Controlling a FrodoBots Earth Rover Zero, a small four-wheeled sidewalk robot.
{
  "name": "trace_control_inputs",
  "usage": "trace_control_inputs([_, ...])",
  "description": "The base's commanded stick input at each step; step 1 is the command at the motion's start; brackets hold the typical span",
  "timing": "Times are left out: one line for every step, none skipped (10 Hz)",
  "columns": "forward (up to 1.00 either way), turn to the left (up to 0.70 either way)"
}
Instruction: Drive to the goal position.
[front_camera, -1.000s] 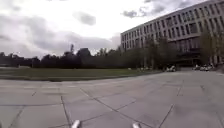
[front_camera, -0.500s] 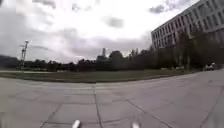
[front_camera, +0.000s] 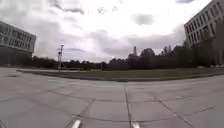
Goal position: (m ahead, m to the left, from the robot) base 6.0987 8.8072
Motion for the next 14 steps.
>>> trace_control_inputs([0.00,1.00])
trace_control_inputs([0.00,1.00])
trace_control_inputs([0.00,1.00])
trace_control_inputs([0.00,1.00])
trace_control_inputs([0.00,1.00])
trace_control_inputs([0.30,0.82])
trace_control_inputs([1.00,0.40])
trace_control_inputs([1.00,0.40])
trace_control_inputs([1.00,0.40])
trace_control_inputs([1.00,0.40])
trace_control_inputs([1.00,0.40])
trace_control_inputs([1.00,0.40])
trace_control_inputs([1.00,0.40])
trace_control_inputs([1.00,0.40])
